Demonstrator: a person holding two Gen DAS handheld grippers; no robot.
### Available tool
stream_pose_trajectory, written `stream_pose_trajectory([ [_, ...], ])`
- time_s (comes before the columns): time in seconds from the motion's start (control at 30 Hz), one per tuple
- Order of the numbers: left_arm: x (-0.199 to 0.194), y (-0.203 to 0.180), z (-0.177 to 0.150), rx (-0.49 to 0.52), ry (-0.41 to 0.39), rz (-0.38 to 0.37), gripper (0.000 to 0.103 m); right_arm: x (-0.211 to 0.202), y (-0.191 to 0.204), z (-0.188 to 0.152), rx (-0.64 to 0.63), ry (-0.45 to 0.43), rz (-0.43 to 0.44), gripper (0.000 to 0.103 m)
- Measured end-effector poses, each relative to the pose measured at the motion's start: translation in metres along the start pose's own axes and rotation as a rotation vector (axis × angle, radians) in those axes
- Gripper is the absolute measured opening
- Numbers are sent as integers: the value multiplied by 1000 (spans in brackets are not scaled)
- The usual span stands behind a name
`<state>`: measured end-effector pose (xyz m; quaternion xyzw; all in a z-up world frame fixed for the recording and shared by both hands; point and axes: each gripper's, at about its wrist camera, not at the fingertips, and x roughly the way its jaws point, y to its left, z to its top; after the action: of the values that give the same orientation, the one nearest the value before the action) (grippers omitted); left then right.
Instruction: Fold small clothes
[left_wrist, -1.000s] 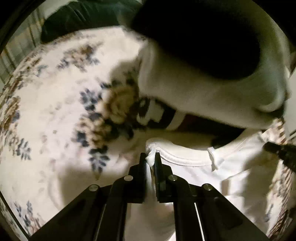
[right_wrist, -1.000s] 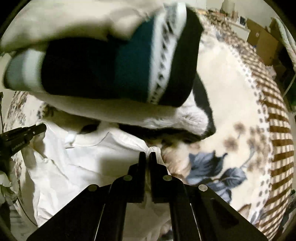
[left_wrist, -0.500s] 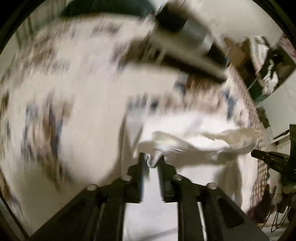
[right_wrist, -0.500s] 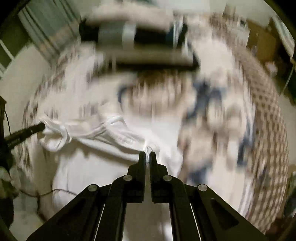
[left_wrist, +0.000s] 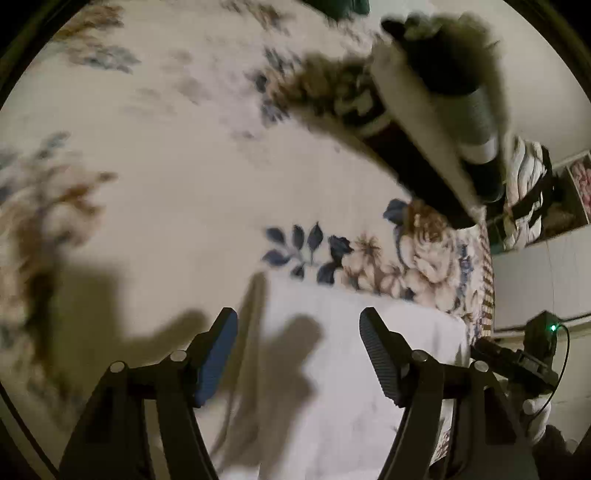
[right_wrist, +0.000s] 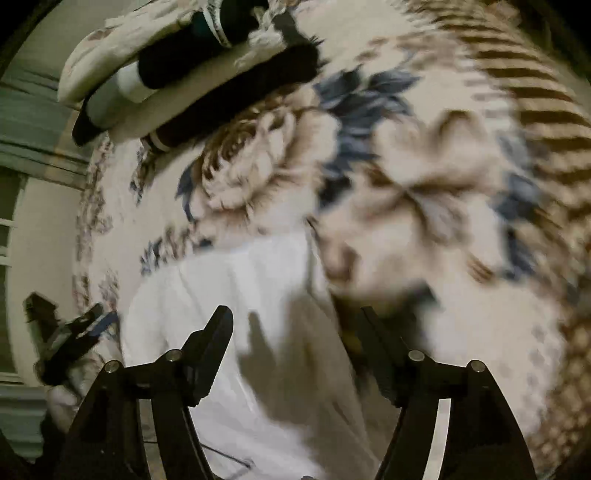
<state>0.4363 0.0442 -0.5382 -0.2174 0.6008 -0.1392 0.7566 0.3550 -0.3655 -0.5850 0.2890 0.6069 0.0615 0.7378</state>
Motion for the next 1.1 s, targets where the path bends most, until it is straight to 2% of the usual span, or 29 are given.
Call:
stream_pose_trajectory([
  [0.1, 44, -3, 9, 13, 96, 30, 65, 38, -1, 26, 11, 84, 59, 72],
  [0.13, 51, -4, 8, 23, 106, 40, 64, 47, -3, 28, 23, 107, 65, 72],
  [0.17, 55, -10, 7, 62, 95, 71, 59, 57, -5, 30, 38, 127, 80, 71],
  [0.2, 53, -13, 4, 87, 81, 86, 35, 63, -6, 30, 34, 121, 90, 60],
  [0.23, 51, -20, 3, 137, 70, 99, 13, 65, -5, 29, 22, 115, 81, 33],
  [0.3, 44, -30, -1, 195, 54, 111, 9, 70, -1, 26, 6, 121, 68, 18],
  [0.33, 40, -38, -3, 242, 34, 127, 8, 67, 1, 26, 1, 109, 74, 16],
  [0.5, 31, -54, 12, 309, 13, 130, 8, 48, 12, 33, 10, 48, 77, 12],
  [0.7, 31, -71, 70, 291, -39, 89, 8, 18, 29, 65, -3, -36, 71, 12],
  [0.8, 53, -69, 105, 263, 12, 68, 12, 15, 32, 95, 10, -89, 51, 12],
  [0.87, 76, -55, 118, 208, 96, 78, 16, 31, 29, 115, 32, -55, 26, 13],
  [0.9, 79, -48, 118, 176, 117, 87, 23, 40, 23, 122, 55, -19, -10, 16],
  [0.97, 62, -39, 110, 142, 94, 50, 34, 45, 15, 125, 94, 19, -39, 25],
  [1.0, 50, -34, 103, 124, 78, 38, 49, 41, 12, 122, 111, 24, -36, 36],
  [1.03, 34, -27, 93, 93, 59, 20, 59, 32, 12, 117, 113, 14, -40, 46],
  [1.1, 2, -13, 67, 13, 4, -10, 61, 7, 15, 95, 103, -38, -71, 54],
])
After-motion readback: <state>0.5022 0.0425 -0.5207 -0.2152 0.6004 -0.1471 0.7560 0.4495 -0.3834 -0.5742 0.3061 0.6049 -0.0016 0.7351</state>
